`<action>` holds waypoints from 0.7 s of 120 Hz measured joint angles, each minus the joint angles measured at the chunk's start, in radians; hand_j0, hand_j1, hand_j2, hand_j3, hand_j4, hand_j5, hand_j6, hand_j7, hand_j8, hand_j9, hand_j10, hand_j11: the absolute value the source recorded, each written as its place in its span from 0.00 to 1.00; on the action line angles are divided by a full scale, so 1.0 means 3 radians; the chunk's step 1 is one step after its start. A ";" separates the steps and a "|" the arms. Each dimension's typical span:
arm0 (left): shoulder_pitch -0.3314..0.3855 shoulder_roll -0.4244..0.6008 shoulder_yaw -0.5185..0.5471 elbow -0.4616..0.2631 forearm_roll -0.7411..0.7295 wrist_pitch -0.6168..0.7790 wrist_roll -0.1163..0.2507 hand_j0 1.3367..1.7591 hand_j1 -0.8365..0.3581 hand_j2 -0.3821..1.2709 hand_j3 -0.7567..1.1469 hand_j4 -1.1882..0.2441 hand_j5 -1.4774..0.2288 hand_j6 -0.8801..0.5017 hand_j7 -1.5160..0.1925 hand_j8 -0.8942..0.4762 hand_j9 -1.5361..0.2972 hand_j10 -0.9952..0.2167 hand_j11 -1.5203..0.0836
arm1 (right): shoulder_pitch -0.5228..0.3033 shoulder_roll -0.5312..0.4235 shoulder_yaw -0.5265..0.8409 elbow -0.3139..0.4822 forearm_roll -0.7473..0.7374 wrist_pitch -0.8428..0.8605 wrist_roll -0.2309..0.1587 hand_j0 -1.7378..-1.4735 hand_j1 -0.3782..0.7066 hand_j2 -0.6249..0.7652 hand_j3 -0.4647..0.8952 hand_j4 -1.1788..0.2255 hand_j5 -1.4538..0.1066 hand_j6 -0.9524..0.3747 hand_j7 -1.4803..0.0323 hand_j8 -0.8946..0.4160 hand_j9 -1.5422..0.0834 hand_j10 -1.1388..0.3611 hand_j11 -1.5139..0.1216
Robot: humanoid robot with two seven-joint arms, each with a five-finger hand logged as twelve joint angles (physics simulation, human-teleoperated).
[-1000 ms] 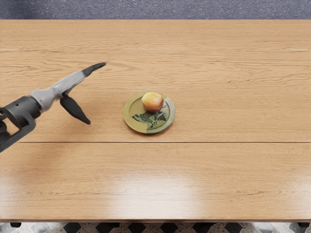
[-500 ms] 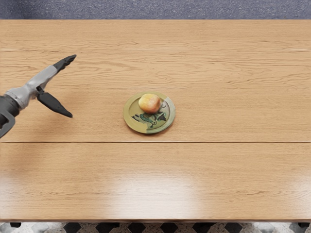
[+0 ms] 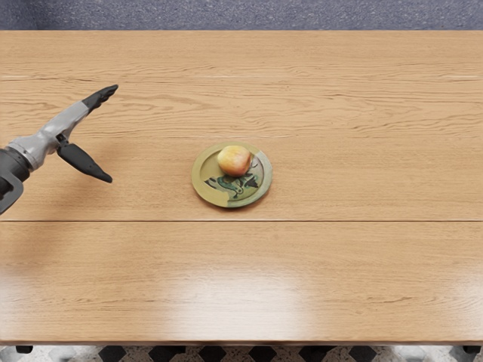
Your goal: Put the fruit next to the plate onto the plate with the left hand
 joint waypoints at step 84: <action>0.0000 0.0000 0.0000 0.0000 0.0000 0.0000 0.0000 0.76 0.98 0.24 0.40 0.82 0.86 0.63 0.88 0.64 0.83 0.81 0.94 | 0.0000 0.0000 0.0000 0.0000 0.0000 0.0000 0.0000 0.30 0.03 0.45 0.34 0.84 0.93 0.72 0.98 0.68 0.95 0.76 0.93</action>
